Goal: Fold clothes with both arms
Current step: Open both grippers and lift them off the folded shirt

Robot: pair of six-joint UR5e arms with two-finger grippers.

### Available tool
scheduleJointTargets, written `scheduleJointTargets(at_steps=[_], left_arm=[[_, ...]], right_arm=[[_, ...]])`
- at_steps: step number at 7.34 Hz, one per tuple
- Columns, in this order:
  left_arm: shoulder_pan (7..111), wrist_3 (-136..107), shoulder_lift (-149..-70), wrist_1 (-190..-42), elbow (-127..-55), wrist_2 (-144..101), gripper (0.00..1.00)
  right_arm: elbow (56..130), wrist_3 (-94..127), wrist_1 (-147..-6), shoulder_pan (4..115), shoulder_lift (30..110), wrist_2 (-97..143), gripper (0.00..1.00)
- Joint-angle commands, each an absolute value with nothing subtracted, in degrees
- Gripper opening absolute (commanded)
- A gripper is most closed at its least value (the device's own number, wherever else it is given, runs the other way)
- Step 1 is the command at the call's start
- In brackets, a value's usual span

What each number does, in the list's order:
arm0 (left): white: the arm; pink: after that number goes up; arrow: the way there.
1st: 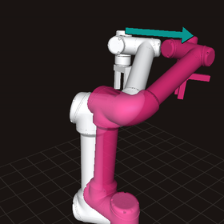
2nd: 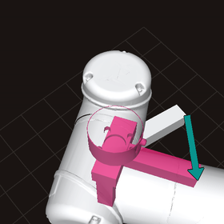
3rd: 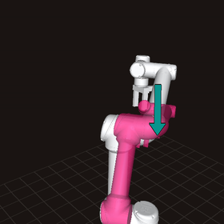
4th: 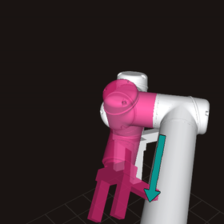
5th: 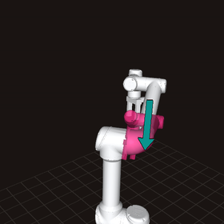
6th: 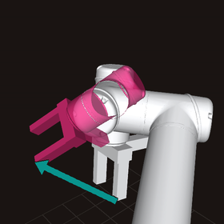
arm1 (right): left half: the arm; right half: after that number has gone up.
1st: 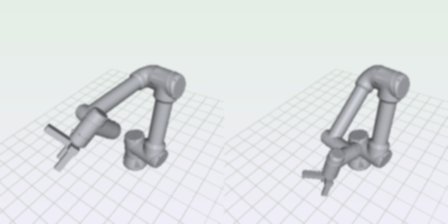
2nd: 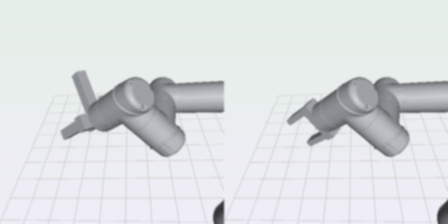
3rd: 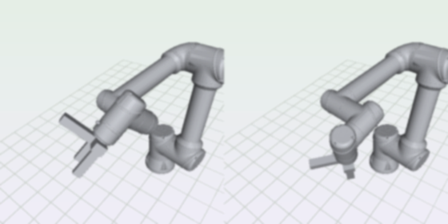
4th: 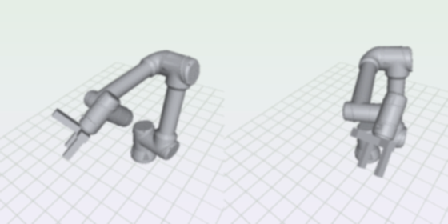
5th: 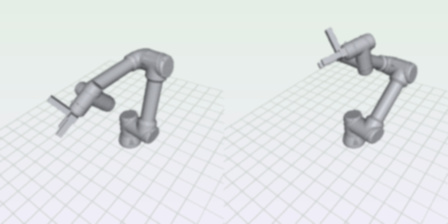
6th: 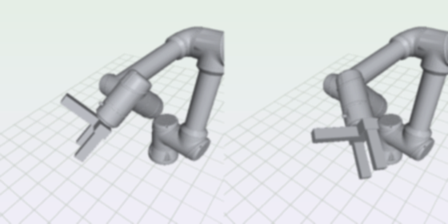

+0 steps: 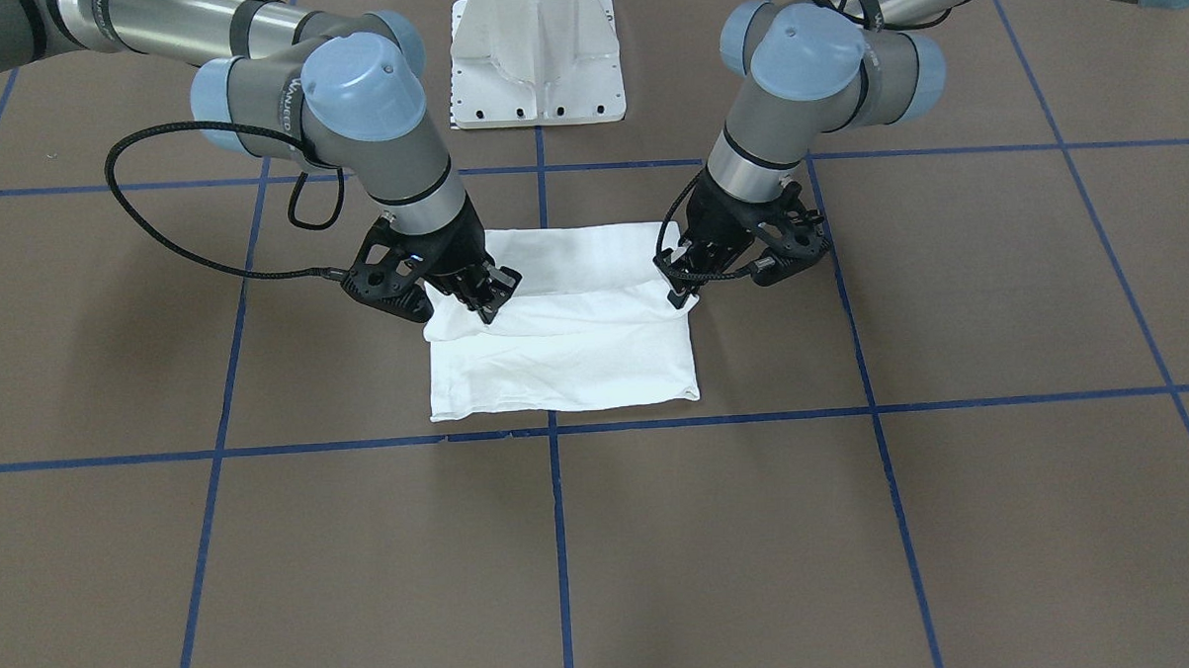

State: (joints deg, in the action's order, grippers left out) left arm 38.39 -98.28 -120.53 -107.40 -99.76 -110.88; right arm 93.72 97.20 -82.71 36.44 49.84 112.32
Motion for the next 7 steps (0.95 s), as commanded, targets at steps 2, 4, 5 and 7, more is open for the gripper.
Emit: scheduleJointTargets(at_steps=[2, 4, 5, 7], left_arm=[[42.0, -98.1, -120.6, -107.2, -97.6, -111.9, 0.99], [42.2, -97.0, -120.6, -107.0, -97.4, -111.9, 0.99], [43.0, -92.5, -120.4, -106.6, -97.5, -112.6, 0.99], [46.8, -81.6, -117.5, -106.4, -99.5, -114.3, 0.99]], right_arm=[[92.8, 94.9, -82.7, 40.9, 49.8, 117.7, 1.00], [92.7, 94.0, -82.8, 41.0, 50.1, 117.6, 1.00], [92.9, 90.0, -82.9, 41.6, 50.7, 117.3, 1.00], [93.9, 79.5, -83.4, 46.6, 53.7, 117.3, 1.00]])
